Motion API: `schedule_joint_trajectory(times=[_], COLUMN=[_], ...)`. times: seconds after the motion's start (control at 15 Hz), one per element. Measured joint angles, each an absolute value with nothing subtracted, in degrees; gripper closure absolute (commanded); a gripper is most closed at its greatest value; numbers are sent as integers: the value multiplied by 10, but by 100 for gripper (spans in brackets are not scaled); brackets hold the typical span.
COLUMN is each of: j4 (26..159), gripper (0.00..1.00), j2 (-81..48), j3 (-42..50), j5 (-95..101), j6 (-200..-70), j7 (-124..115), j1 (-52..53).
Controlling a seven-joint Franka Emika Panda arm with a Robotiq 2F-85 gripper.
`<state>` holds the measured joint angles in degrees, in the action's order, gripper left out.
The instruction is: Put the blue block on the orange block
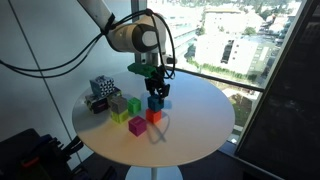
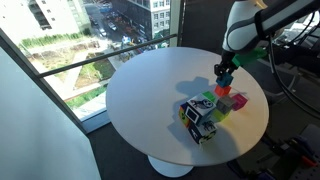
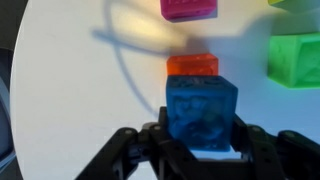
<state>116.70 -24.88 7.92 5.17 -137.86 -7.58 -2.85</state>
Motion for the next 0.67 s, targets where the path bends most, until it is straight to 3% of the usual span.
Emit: schedule_joint_trajectory(times=[0.27,0.4,0.53,0.67], j4=[1167,1167,1167,1167], gripper=[69,18,15,1], j2=[-254,-254,-254,-254], j3=[79,79,79,79], j5=[52,52,51,51], j6=[-1379,-1379,-1379,-1377], j7=[-76,-75,-75,-75], j1=[-29,-29,-29,-29])
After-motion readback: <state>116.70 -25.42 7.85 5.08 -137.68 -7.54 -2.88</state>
